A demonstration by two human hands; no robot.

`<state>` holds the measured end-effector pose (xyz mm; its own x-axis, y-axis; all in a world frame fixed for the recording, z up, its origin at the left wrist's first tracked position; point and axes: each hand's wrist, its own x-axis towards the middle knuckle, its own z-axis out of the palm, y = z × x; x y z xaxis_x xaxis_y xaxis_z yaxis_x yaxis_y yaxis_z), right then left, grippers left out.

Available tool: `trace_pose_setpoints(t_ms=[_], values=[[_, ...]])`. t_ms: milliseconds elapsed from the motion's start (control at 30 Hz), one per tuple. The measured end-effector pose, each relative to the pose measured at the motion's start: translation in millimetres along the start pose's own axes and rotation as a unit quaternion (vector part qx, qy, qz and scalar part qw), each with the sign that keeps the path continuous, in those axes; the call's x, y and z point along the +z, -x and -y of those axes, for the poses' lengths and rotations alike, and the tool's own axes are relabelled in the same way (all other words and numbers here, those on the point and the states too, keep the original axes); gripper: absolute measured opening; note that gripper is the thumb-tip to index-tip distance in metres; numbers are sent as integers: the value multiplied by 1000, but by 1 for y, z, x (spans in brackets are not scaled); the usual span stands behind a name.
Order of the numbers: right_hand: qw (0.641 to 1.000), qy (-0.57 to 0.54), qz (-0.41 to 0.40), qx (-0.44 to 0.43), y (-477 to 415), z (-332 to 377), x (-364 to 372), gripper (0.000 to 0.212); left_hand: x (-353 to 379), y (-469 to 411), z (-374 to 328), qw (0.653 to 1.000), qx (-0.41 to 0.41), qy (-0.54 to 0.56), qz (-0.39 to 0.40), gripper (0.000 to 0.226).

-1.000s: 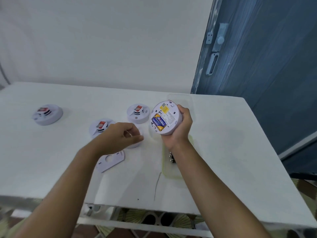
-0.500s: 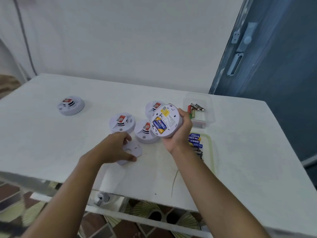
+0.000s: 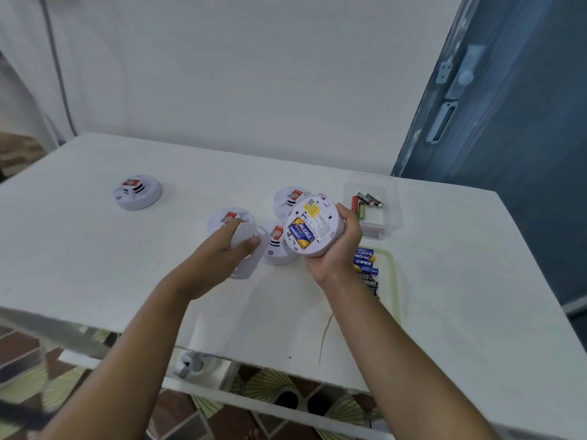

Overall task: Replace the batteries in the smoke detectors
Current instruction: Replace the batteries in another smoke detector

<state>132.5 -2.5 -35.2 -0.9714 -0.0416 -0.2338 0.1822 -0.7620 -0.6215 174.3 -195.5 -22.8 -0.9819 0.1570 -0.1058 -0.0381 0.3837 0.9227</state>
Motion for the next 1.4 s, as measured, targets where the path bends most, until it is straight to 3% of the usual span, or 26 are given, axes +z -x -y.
trace_pose_setpoints(t_ms=[133,267,433,567,800,1100,1400], values=[[1000,-3,-1,-6,0,4,-2,39,9,-3,-19,988,18,144,-50,19],[1000,-3,0,-13,0,8,-4,37,21,-9,-30,977,11,205,-56,32],[1000,4,28,-3,1,8,-2,40,47,-21,-48,980,28,135,-141,22],[998,9,57,-1,3,8,0,46,64,-22,-61,986,37,80,-144,56],[997,1,77,0,5,16,0,45,73,-25,-63,961,144,-155,-177,62],[998,-6,61,31,6,18,-2,47,79,-28,-62,962,138,-129,-200,77],[998,-23,64,11,2,20,-1,57,85,-24,-62,962,145,-102,-206,66]])
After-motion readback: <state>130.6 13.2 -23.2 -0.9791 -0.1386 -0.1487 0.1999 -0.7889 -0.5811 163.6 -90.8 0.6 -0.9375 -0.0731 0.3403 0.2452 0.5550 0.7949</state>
